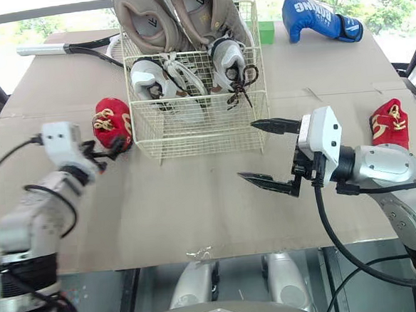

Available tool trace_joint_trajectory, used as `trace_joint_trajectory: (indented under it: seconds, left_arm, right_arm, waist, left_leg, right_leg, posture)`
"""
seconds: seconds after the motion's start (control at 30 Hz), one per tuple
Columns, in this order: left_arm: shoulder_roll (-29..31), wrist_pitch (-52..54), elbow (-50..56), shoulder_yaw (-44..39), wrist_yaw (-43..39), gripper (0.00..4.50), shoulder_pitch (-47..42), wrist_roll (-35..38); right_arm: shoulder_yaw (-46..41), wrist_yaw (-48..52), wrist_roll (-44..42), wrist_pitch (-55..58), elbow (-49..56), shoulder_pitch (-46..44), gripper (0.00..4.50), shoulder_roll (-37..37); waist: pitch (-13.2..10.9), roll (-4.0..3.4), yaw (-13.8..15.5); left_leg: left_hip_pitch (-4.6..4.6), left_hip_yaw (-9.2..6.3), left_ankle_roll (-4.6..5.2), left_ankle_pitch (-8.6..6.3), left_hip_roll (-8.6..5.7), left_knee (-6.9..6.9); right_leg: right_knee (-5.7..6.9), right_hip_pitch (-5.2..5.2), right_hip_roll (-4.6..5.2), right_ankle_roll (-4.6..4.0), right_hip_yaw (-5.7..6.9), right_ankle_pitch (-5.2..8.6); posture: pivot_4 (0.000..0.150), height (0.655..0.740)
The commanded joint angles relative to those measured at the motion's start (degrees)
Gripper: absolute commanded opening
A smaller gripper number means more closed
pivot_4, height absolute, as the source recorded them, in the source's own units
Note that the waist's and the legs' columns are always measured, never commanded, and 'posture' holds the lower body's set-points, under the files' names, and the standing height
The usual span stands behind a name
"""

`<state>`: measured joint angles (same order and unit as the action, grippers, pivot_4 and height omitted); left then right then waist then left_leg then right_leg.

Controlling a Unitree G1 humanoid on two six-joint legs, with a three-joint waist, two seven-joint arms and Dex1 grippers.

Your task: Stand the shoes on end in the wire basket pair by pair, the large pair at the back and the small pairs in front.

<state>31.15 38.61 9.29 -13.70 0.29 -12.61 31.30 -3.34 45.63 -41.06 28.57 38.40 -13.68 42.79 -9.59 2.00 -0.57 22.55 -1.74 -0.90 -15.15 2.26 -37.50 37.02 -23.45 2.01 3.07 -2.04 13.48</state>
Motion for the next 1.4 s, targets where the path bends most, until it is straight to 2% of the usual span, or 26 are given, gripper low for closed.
trace_joint_trajectory:
  seconds: [0.03, 0.07, 0.17, 0.23, 0.4, 0.47, 0.53, 0.6, 0.67, 0.73, 0.87, 0.97, 1.03, 1.17, 1.27, 1.4]
  left_arm:
    - [-5.9, -4.7, -1.2, 1.1, 2.6, 3.78, -1.9, -4.3]
    - [-7.1, -5.8, -1.7, 1.3, 2.9, 3.58, -2.0, -5.6]
    - [-8.6, -10.7, -3.0, 0.9, 2.3, 2.31, -2.2, -9.4]
    - [-8.0, -13.8, -3.4, 0.8, 0.5, 1.80, -2.3, -11.4]
    - [-7.2, -18.9, -2.9, -0.8, -2.4, 1.55, -1.8, -14.0]
    - [-6.7, -28.7, -2.6, -2.2, -6.0, 1.50, -1.1, -15.1]
    - [-5.9, -32.3, -0.7, -4.5, -9.3, 1.50, -0.6, -13.2]
    - [-2.6, -33.3, 2.3, -7.6, -17.3, 1.50, 0.0, -7.6]
    - [1.4, -31.9, 5.1, -11.6, -26.9, 1.50, 0.4, 1.5]
    - [7.7, -28.6, 5.8, -15.6, -37.0, 1.50, 0.6, 9.2]
    - [21.9, -26.0, 0.5, -18.5, -57.2, 1.50, -2.4, 14.8]
    - [28.7, -24.8, -1.6, -16.2, -69.2, 1.50, -5.3, 16.7]
    - [31.2, -27.4, -2.5, -12.8, -76.7, 1.50, -8.2, 14.9]
    - [30.3, -35.8, -6.4, -2.3, -89.6, 1.50, -18.5, 9.0]
    - [28.7, -45.7, -10.4, 7.9, -92.7, 1.50, -25.8, 5.7]
    - [26.4, -58.1, -18.2, 20.9, -92.8, 1.50, -35.8, 4.0]
  right_arm:
    - [-2.0, -1.3, -0.7, 0.2, 2.5, -0.7, 4.50, 0.3]
    - [-2.0, -1.4, -0.7, 0.4, 2.6, -0.7, 4.50, 0.4]
    - [-1.9, -1.8, -0.8, 0.6, 2.6, -0.6, 4.50, 0.4]
    - [-1.7, -1.7, -0.1, 0.4, 2.4, -0.5, 4.50, 0.3]
    - [-1.2, -1.6, 0.7, -0.1, 1.6, -0.1, 4.50, -0.2]
    - [-0.8, -1.4, 0.9, -0.2, 1.2, -0.1, 4.50, -0.5]
    - [-0.8, -1.8, 0.6, 0.2, 0.7, -0.6, 4.50, -1.0]
    - [-1.3, -2.2, -1.1, 1.3, -0.1, -1.8, 4.50, -1.7]
    - [-2.4, -2.0, -3.6, 2.3, -1.0, -3.2, 4.50, -2.0]
    - [-4.4, 0.4, -7.6, 3.4, -2.2, -3.8, 4.50, -1.1]
    - [-8.8, 6.2, -14.5, 6.5, -7.0, -4.8, 4.50, 2.6]
    - [-9.6, 7.6, -16.4, 8.2, -10.7, -8.5, 4.50, 4.4]
    - [-10.1, 8.3, -17.5, 9.4, -13.3, -12.1, 4.50, 5.6]
    - [-10.9, 9.4, -19.0, 13.2, -19.3, -21.0, 4.50, 9.2]
    - [-9.0, 10.9, -21.3, 18.4, -21.0, -28.2, 4.50, 12.3]
    - [-0.1, 10.8, -20.5, 28.5, -22.8, -39.1, 4.50, 12.7]
  waist:
    - [0.0, 0.00, 0.1]
    - [0.0, 0.01, 0.4]
    - [0.0, 0.01, 0.7]
    - [0.0, 0.01, 0.8]
    - [0.0, 0.02, 0.9]
    - [0.0, 0.02, 0.9]
    - [0.0, 0.02, 0.9]
    - [0.0, 0.02, 0.9]
    - [0.0, 0.03, 0.6]
    - [0.0, 0.03, 0.4]
    - [0.0, 0.02, 0.5]
    - [0.0, -0.03, 0.3]
    - [-0.1, -0.18, 0.1]
    - [-0.2, -0.33, 0.1]
    - [-0.2, -0.36, 0.0]
    - [-0.3, -0.46, -0.1]
  left_leg:
    - [0.00, -0.03, 0.00, 0.00, 0.00, 0.00]
    - [0.01, -0.03, 0.00, 0.00, 0.00, -0.02]
    - [0.03, -0.08, 0.00, 0.00, -0.01, -0.07]
    - [0.04, -0.08, 0.00, 0.00, -0.01, -0.11]
    - [0.07, -0.08, 0.00, 0.00, -0.01, -0.12]
    - [0.08, -0.09, 0.00, 0.00, -0.01, -0.12]
    - [0.10, -0.08, 0.00, 0.00, -0.01, -0.12]
    - [0.10, -0.09, 0.00, 0.00, 0.00, -0.12]
    - [0.10, -0.09, 0.00, 0.00, 0.02, -0.13]
    - [0.12, -0.10, 0.00, 0.00, 0.02, -0.13]
    - [0.14, -0.11, 0.01, 0.00, 0.02, -0.15]
    - [0.15, -0.12, 0.01, 0.00, 0.02, -0.19]
    - [0.15, -0.12, 0.01, 0.00, 0.02, -0.20]
    - [0.17, -0.13, 0.01, 0.00, 0.02, -0.20]
    - [0.23, -0.13, 0.01, 0.00, 0.04, -0.18]
    - [0.37, -0.13, 0.02, -0.01, 0.05, -0.28]
  right_leg:
    - [0.00, 0.00, 0.00, 0.00, 0.03, 0.00]
    - [0.04, 0.00, 0.00, 0.00, 0.04, 0.00]
    - [0.05, 0.01, 0.01, 0.00, 0.11, 0.00]
    - [0.06, 0.01, 0.01, 0.00, 0.11, 0.00]
    - [0.05, 0.01, 0.00, 0.00, 0.12, 0.00]
    - [0.03, 0.01, 0.00, 0.00, 0.13, 0.00]
    - [0.01, 0.00, 0.01, 0.00, 0.12, 0.00]
    - [0.01, 0.00, 0.01, -0.01, 0.14, 0.00]
    - [0.02, 0.00, 0.00, -0.01, 0.15, 0.00]
    - [0.03, -0.01, 0.00, -0.01, 0.18, 0.01]
    - [-0.02, 0.01, 0.01, -0.01, 0.24, 0.01]
    - [0.00, 0.01, 0.01, -0.02, 0.29, 0.02]
    - [-0.01, 0.01, 0.00, -0.02, 0.29, 0.02]
    - [0.01, 0.00, -0.02, -0.02, 0.29, 0.02]
    - [-0.04, -0.02, -0.03, -0.01, 0.29, 0.02]
    - [-0.03, -0.11, -0.04, 0.00, 0.27, 0.01]
  posture:
    - [0.150, 0.7400]
    - [0.150, 0.7400]
    - [0.150, 0.7400]
    - [0.150, 0.7400]
    - [0.150, 0.7400]
    - [0.150, 0.7400]
    - [0.150, 0.7400]
    - [0.150, 0.7400]
    - [0.150, 0.7400]
    - [0.150, 0.7400]
    - [0.150, 0.7400]
    - [0.150, 0.7400]
    - [0.150, 0.7400]
    - [0.150, 0.7400]
    - [0.150, 0.7400]
    - [0.150, 0.7400]
